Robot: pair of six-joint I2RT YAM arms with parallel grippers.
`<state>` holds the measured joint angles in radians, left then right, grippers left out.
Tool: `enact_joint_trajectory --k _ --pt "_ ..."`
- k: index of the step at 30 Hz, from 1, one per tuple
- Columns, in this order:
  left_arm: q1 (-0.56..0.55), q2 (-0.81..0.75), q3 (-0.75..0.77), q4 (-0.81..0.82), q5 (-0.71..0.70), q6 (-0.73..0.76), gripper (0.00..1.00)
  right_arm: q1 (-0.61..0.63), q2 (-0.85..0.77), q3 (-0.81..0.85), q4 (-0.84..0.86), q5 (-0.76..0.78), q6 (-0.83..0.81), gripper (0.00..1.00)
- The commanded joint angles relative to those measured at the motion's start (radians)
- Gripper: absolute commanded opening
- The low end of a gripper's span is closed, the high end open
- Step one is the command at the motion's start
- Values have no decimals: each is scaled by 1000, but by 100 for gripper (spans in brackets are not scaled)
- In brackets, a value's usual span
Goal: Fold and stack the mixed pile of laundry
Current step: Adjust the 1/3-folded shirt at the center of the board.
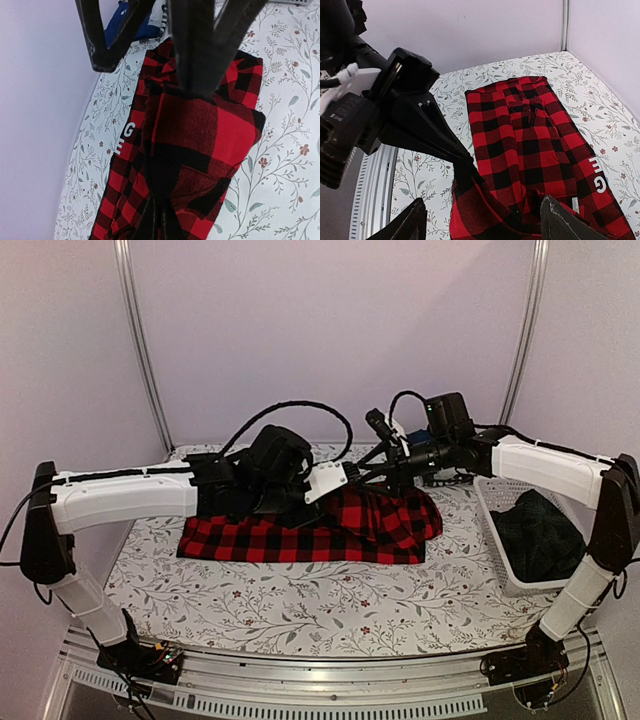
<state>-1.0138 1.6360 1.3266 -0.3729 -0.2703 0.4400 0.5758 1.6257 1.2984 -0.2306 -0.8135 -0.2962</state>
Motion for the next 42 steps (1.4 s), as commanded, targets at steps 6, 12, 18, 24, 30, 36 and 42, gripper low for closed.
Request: enact_joint_trajectory --k 6,12,18,24,30,36,42 --pt "-49 -64 -38 131 -86 163 0 9 149 95 -51 -141 -10 71" --pt "-44 -71 -49 168 -108 138 13 11 177 154 -64 -193 27 12" --pt "59 -153 -28 86 79 -144 95 14 156 172 -49 -168 42 0" --pt "247 -286 -150 111 579 -364 100 14 119 157 -30 -134 20 0" --pt "345 -267 -194 190 815 -473 100 15 75 124 38 -116 33 0" --pt "374 -192 -186 276 975 -517 100 16 55 107 93 -132 62 0" --pt "373 -106 -142 337 1011 -517 100 24 61 102 112 -133 73 0"
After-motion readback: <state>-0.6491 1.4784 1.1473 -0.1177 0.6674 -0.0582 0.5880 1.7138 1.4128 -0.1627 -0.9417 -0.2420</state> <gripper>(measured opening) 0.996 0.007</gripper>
